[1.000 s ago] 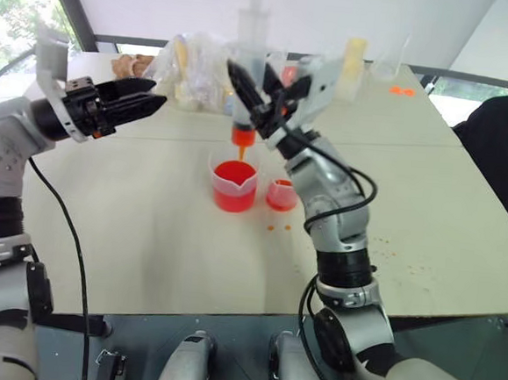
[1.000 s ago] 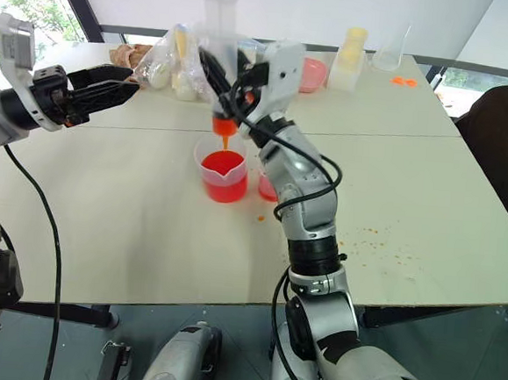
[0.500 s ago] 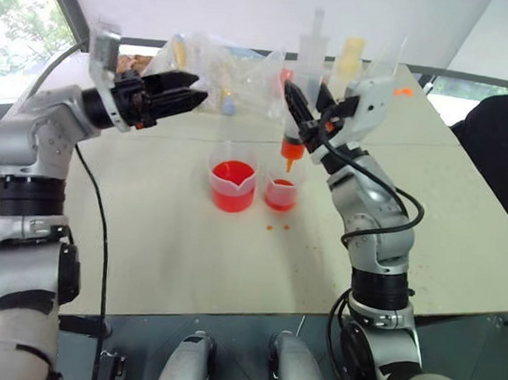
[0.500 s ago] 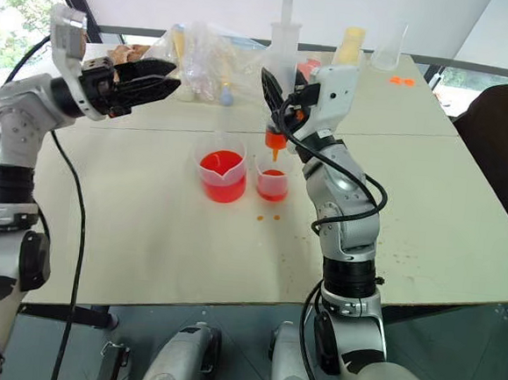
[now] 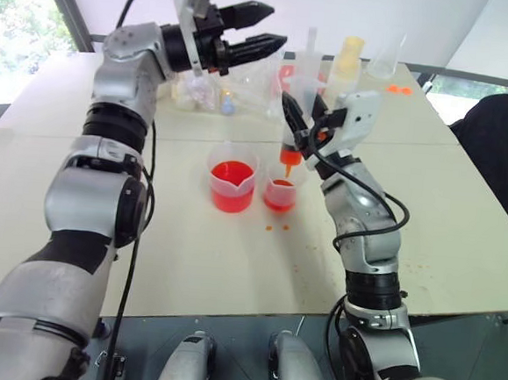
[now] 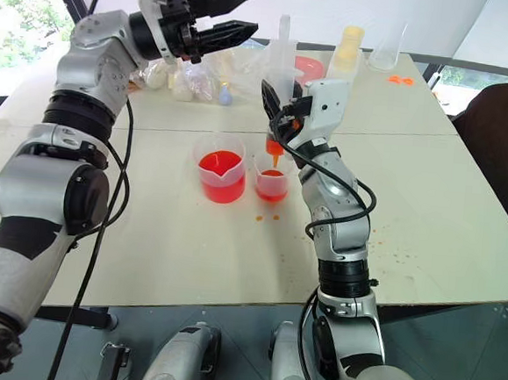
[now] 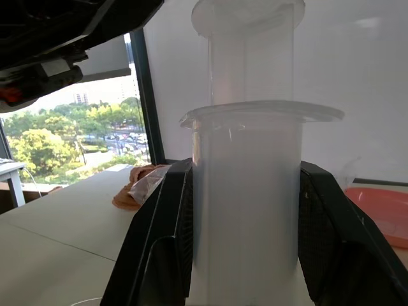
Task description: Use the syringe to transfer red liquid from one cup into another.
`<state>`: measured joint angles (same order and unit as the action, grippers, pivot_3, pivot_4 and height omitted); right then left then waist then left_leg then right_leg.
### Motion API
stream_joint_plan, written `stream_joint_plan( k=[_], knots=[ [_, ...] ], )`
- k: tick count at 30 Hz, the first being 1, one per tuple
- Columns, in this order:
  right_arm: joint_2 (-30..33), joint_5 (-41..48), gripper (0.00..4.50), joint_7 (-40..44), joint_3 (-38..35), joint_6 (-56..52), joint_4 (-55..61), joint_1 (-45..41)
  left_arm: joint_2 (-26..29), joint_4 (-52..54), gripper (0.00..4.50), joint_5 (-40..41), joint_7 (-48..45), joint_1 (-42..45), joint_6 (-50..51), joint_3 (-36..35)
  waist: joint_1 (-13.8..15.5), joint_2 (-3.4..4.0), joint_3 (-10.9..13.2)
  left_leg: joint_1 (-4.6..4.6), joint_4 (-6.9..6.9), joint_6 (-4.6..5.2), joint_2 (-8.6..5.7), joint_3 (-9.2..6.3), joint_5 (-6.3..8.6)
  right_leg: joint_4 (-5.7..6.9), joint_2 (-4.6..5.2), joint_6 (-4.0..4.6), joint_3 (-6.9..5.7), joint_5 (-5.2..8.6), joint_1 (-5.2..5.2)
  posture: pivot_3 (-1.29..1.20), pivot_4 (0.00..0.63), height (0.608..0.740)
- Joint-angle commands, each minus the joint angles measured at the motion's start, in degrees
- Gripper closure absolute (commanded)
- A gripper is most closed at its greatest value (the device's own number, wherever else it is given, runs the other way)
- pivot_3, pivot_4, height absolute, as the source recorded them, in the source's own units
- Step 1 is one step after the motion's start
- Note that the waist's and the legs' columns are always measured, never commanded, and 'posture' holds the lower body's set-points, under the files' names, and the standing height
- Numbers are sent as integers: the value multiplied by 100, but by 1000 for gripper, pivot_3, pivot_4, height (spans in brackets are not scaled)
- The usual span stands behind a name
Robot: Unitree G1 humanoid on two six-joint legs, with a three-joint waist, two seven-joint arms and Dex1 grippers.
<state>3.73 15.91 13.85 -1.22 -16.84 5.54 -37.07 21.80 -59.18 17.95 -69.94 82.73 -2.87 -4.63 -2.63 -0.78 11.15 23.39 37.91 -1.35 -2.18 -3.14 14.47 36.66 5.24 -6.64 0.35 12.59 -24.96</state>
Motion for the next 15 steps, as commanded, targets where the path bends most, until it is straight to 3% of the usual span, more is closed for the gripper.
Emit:
stream_joint_plan(
  k=[1, 15],
  knots=[
    [-36, -13, 2979, -26, 41, 128, 315, 6, -71, -301, 1484, -132, -17, 376, -428, -95, 13, -1, 0, 0, 0, 0, 0, 0, 0, 0, 0, 0, 0, 0, 0, 0, 150, 740],
    [-81, -37, 2979, 12, 303, 110, 519, 126, -544, -1014, 1484, -625, 183, 728, -1124, -107, 15, -2, 1, 4, 1, 1, 0, -4, 1, -7, 0, -1, -3, 0, 3, 0, 150, 740]
  ],
)
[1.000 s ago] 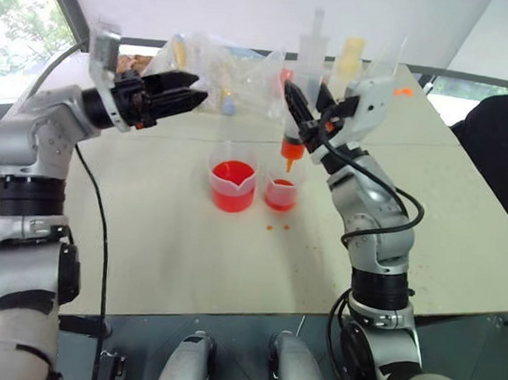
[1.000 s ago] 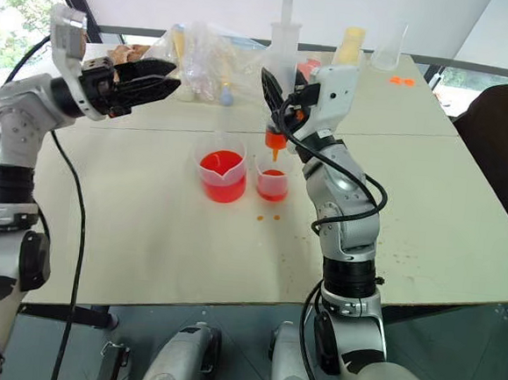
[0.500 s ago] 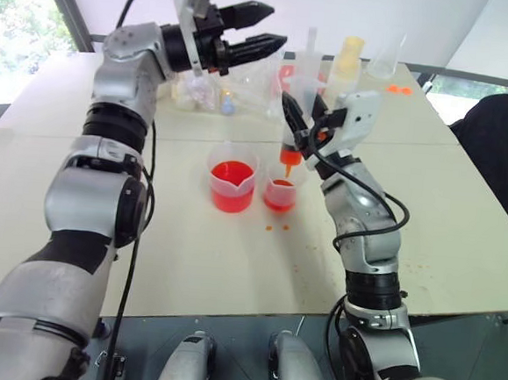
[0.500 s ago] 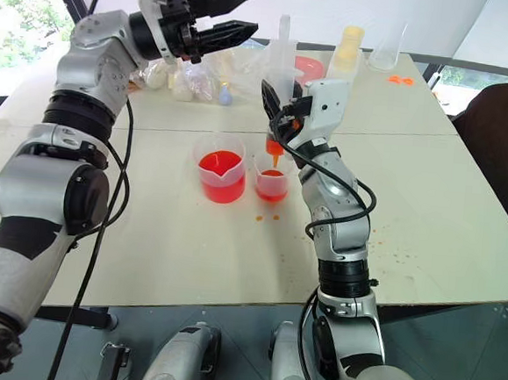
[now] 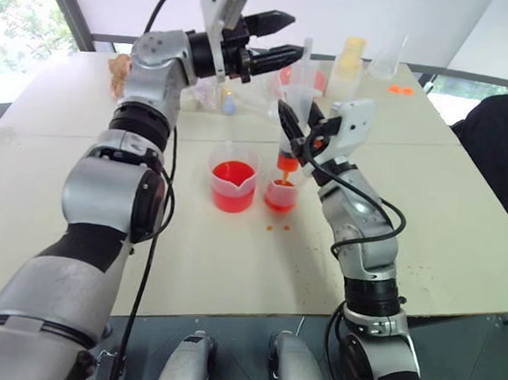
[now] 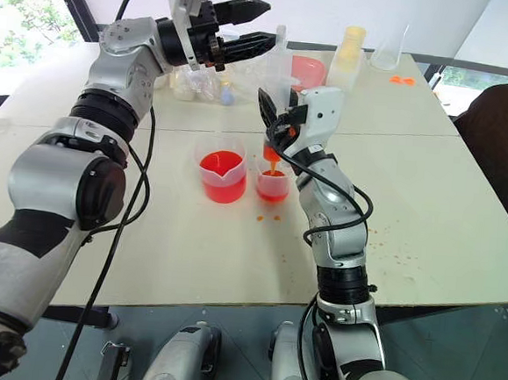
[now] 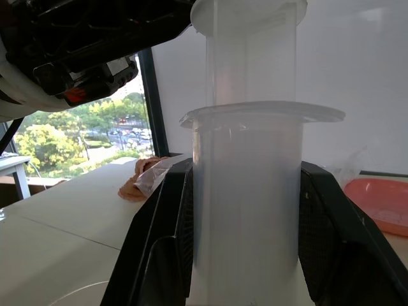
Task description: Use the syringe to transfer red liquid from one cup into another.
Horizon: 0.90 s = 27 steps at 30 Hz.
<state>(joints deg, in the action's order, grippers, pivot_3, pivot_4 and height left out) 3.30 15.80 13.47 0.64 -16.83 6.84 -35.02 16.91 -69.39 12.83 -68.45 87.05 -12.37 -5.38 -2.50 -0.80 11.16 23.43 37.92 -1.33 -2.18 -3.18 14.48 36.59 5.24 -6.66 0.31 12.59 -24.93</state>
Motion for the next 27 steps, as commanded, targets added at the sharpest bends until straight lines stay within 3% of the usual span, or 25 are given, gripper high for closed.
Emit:
stream_joint_plan(
  k=[1, 3, 8, 27],
  knots=[
    [-35, -36, 2979, 56, 136, 110, 398, -68, -73, -13, 1727, -112, 40, 317, -190, -53, 1, 0, 0, 0, 0, 0, 0, 0, 0, 0, 0, 0, 0, 0, 0, 0, 150, 740],
    [-35, -53, 2979, 67, 165, 111, 407, -49, -101, -36, 2279, -125, 14, 343, -235, -79, 5, 0, 0, 0, 0, 0, 0, 0, 0, 0, 0, 0, 0, 0, 0, 0, 150, 740],
    [-52, -72, 2979, 76, 185, 102, 419, -31, -130, -68, 4434, -152, -50, 378, -287, -108, 6, 0, 0, 0, 0, 0, 0, 0, 0, -1, 0, 0, -1, 0, 2, 0, 150, 740],
    [232, -71, 2979, 109, -98, 120, 480, -322, -361, 196, 4434, -323, -944, -219, 52, 128, 11, 0, 0, 0, 0, 0, 0, -4, 0, -2, -1, 0, -2, 0, 4, 0, 150, 740]
  ],
)
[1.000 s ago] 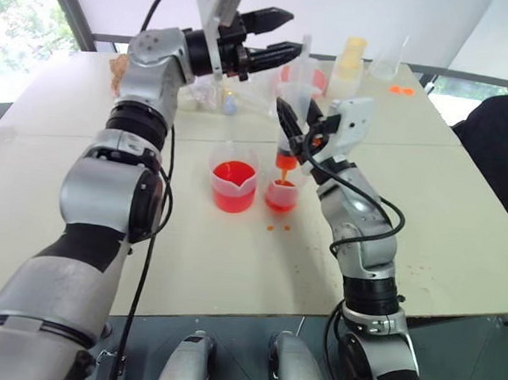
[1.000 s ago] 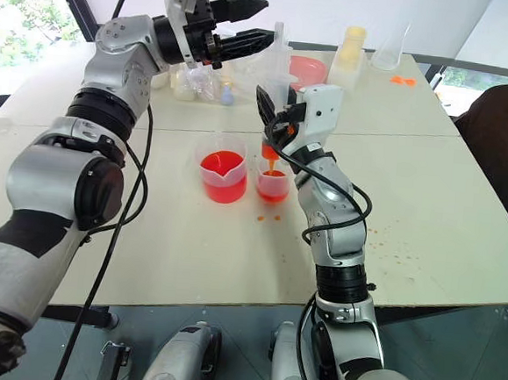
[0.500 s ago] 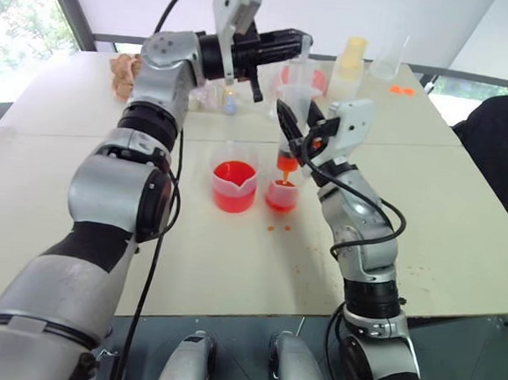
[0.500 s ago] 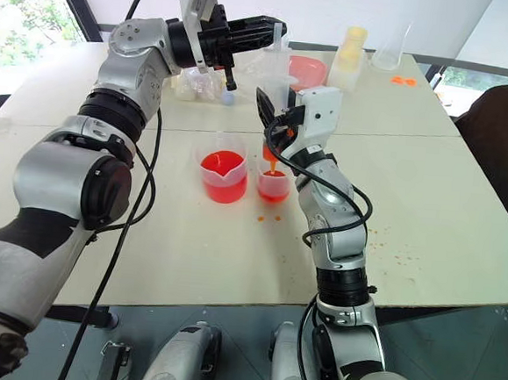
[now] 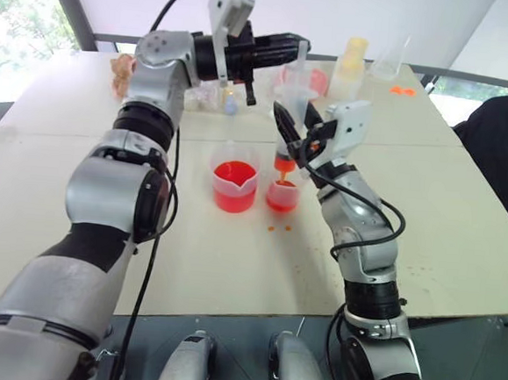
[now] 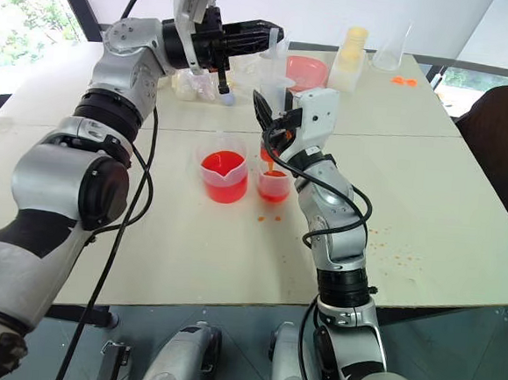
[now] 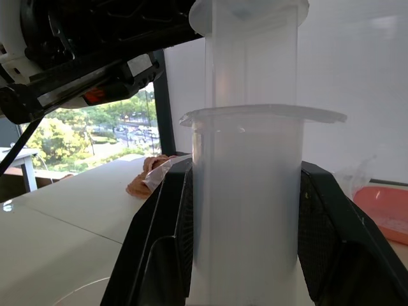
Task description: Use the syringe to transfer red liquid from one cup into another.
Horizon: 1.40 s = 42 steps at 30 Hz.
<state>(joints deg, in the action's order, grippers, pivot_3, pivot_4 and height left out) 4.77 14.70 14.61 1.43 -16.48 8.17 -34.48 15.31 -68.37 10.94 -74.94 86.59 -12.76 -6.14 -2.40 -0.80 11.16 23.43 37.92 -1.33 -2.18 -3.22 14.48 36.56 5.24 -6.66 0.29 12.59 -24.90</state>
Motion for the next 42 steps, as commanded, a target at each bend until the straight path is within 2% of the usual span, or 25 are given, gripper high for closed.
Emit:
stream_joint_plan(
  k=[1, 9, 22, 26, 33, 34, 37, 40, 42],
  knots=[
    [128, 60, 2979, -14, -204, 38, 411, -401, -221, 107, 4434, -145, -310, -241, 135, 222, 2, 0, 0, 0, 1, 0, 0, 0, 0, 0, 0, 0, 0, 0, 1, 0, 150, 740],
    [227, 174, 2979, -115, -278, -302, 828, -457, -359, 280, 4434, -167, -372, -603, 263, 294, -1, 0, 0, 0, 0, 0, 0, -3, 0, -1, 0, 0, -1, 0, 1, 0, 150, 740],
    [247, 254, 2979, -152, -328, -429, 866, -582, -421, 485, 4434, -283, -469, -848, 362, 471, 1, 0, 0, 0, 0, 0, 0, -5, 0, -1, 0, 0, -2, 0, 1, 0, 150, 740],
    [258, 268, 2979, -154, -316, -437, 862, -576, -376, 451, 3181, -65, -416, -690, 719, 250, 3, 0, 0, 0, 1, 0, 0, -4, 0, -1, 0, 0, -2, 0, 1, 0, 150, 740],
    [284, 248, 2979, -68, -260, -506, 918, -520, -214, 427, 203, 26, 34, -572, 712, 38, -13, -3, 1, -1, 1, 0, 2, -6, 0, -2, -3, 0, -5, 0, 3, 0, 150, 740],
    [288, 274, 2979, -52, -259, -541, 947, -502, -142, 432, 22, 63, 142, -539, 766, -27, -13, -3, 1, -1, 1, 0, 2, -6, 0, -1, -3, 0, -5, 0, 3, 0, 150, 740],
    [118, 602, 2979, -227, -475, -826, 1015, -547, 147, 667, 22, 401, 213, -491, 1287, -344, -19, -2, 1, -1, 1, 0, 2, -6, 0, -1, -3, 0, -5, 0, 3, 0, 150, 740],
    [-296, 1761, 2979, -918, -1395, -1525, 968, -957, 594, 1880, 22, 862, -270, -1020, 2458, -395, -100, 2, 3, -2, -2, 1, 10, -15, 0, 13, -10, 1, 13, 0, -12, 0, 150, 740],
    [-127, 2309, 2979, -1157, -1892, -1983, 905, -1165, 791, 2966, 22, 1063, -396, -1590, 3129, -221, -91, 2, 3, -3, -3, 0, 12, -18, 0, 40, -10, 2, 16, 0, -15, 0, 150, 740]
  ],
)
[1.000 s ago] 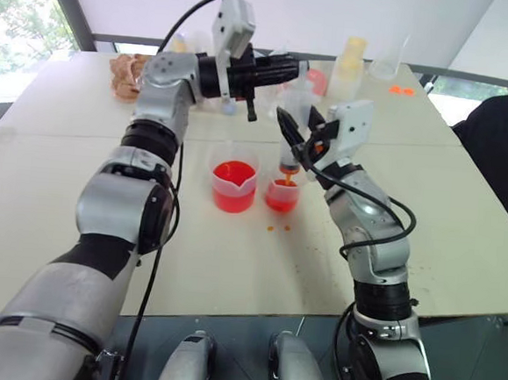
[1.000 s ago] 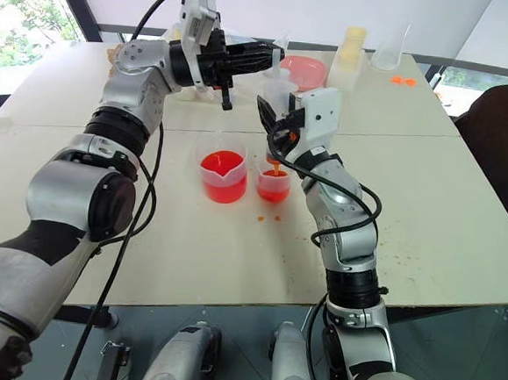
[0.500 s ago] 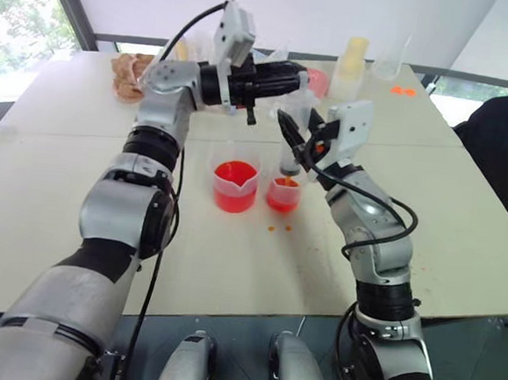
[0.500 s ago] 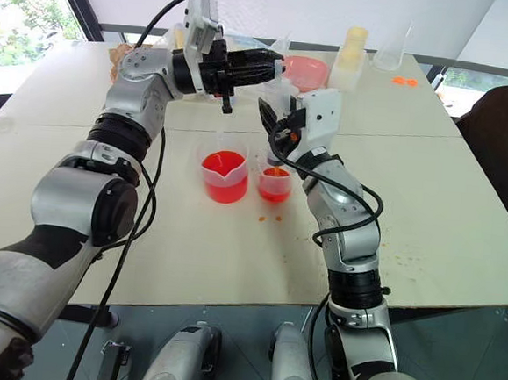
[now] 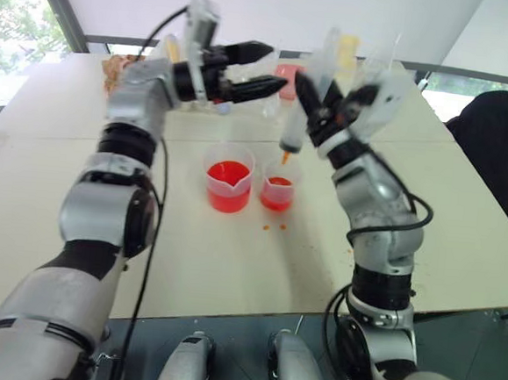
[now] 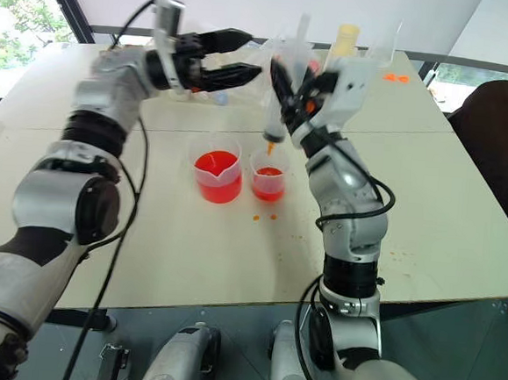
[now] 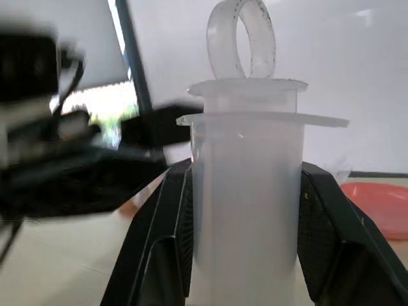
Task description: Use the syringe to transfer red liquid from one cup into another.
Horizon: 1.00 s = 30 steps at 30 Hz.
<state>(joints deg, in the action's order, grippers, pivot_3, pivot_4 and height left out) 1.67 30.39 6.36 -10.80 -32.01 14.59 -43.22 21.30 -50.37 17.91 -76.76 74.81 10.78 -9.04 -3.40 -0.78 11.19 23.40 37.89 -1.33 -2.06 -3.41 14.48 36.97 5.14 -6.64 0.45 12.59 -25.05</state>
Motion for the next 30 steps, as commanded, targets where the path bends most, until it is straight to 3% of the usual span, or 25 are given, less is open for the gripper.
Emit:
stream_joint_plan(
  k=[1, 4, 8, 13, 16, 21, 30],
  knots=[
    [361, 1028, 2979, -468, -944, -701, 202, -400, 303, 1774, 22, 485, -212, -729, 1138, 144, 44, 1, -1, 0, 0, 0, 2, 0, 0, -1, 1, 0, 0, 0, 2, 0, 150, 740],
    [1391, 1878, 2979, -676, -1721, -1859, -240, -726, 701, 3723, 22, 1029, 48, -1787, 2426, 226, 137, 1, -1, 0, 2, 0, 6, -2, 0, -5, 16, 0, 3, 0, 8, 0, 150, 740],
    [2550, 2332, 2979, -976, -2050, -3554, -1128, -919, 1095, 5626, 22, 1609, 461, -2914, 3406, 227, 222, 1, 0, 3, 0, 5, -2, 5, 3, -45, 30, 0, 10, 0, 13, 0, 150, 740],
    [2964, 2399, 2979, -1045, -2440, -5489, -2398, -831, 1340, 7220, 22, 1958, 1099, -4166, 3845, 334, 211, 11, -6, -10, -6, 8, 6, 12, 5, -70, 15, 3, 11, 0, 35, 0, 150, 740],
    [2757, 2241, 2979, -1117, -2697, -5968, -2812, -811, 1274, 7589, 22, 1982, 1487, -4694, 3779, 423, 234, 12, -6, -11, -8, 11, 4, 18, 6, -74, 9, 3, 16, -1, 37, 0, 150, 740],
    [2681, 2277, 2979, -1122, -2447, -6049, -3168, -528, 1430, 7706, 22, 1697, 1712, -5422, 3370, 672, 244, 13, -6, -8, -4, 12, 0, 29, 6, -81, 5, 3, 15, -2, 40, 0, 150, 740],
    [2793, 1770, 2979, -1049, -2289, -6049, -3387, -446, 1506, 7590, 22, 1779, 1926, -5565, 3144, 738, 244, 12, -6, -5, 1, 13, 0, 40, 7, -85, 3, 3, 13, -2, 42, 0, 150, 740]
  ],
)
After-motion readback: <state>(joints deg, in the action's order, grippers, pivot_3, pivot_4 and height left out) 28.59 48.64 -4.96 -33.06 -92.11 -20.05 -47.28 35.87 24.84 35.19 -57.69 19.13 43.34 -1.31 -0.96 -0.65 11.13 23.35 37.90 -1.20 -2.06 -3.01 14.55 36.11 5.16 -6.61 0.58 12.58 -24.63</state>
